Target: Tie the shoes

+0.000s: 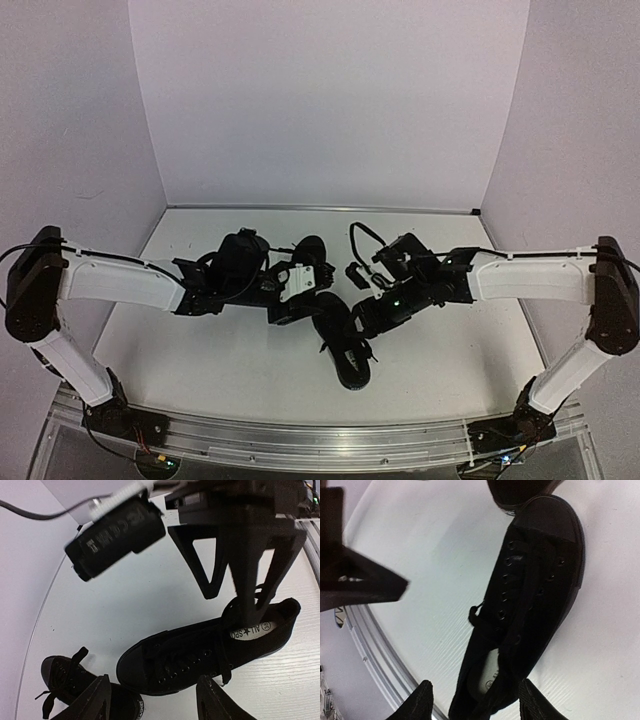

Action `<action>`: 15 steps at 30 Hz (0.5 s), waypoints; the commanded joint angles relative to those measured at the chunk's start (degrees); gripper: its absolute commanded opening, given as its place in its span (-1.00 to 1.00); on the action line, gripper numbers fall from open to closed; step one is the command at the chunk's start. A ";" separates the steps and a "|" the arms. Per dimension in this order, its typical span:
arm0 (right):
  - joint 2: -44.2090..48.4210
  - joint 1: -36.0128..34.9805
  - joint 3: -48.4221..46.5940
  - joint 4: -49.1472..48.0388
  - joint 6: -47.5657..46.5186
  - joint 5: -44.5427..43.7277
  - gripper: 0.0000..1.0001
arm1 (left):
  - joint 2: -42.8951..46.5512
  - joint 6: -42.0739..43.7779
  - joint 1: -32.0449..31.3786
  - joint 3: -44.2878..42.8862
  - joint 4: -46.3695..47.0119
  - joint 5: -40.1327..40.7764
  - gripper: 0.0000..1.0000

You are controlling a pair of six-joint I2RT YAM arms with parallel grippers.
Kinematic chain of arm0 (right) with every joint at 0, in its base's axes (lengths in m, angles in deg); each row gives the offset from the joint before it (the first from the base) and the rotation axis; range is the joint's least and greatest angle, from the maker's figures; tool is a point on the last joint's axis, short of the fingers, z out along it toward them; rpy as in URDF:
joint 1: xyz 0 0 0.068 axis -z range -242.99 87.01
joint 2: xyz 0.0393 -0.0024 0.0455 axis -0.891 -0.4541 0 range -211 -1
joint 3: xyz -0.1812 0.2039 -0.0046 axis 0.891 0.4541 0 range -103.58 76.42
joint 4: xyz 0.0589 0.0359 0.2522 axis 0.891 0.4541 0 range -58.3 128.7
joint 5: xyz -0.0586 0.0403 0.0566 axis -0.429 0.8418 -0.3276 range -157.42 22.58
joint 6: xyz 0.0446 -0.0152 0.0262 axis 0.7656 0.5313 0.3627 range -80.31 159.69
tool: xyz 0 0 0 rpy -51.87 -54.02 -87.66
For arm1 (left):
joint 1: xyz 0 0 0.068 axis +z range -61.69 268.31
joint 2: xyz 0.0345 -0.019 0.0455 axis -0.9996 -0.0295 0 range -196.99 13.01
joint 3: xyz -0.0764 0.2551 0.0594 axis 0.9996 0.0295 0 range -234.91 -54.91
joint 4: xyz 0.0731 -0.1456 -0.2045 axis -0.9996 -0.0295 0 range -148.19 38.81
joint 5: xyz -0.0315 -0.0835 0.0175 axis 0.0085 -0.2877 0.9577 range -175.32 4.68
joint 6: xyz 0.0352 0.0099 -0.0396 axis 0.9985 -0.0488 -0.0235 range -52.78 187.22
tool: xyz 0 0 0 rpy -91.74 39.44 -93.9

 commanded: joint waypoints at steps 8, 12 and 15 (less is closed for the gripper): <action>-11.85 0.65 -8.19 4.79 -6.67 -2.56 0.15 | 8.92 -9.98 1.72 7.86 5.49 3.35 0.26; -13.55 0.66 -8.51 5.17 -7.57 0.12 0.02 | 9.51 -10.06 2.04 8.44 6.41 3.96 0.26; -14.22 0.61 -8.39 5.27 -7.44 1.26 -0.32 | 9.85 -9.65 2.25 9.06 7.77 5.03 0.26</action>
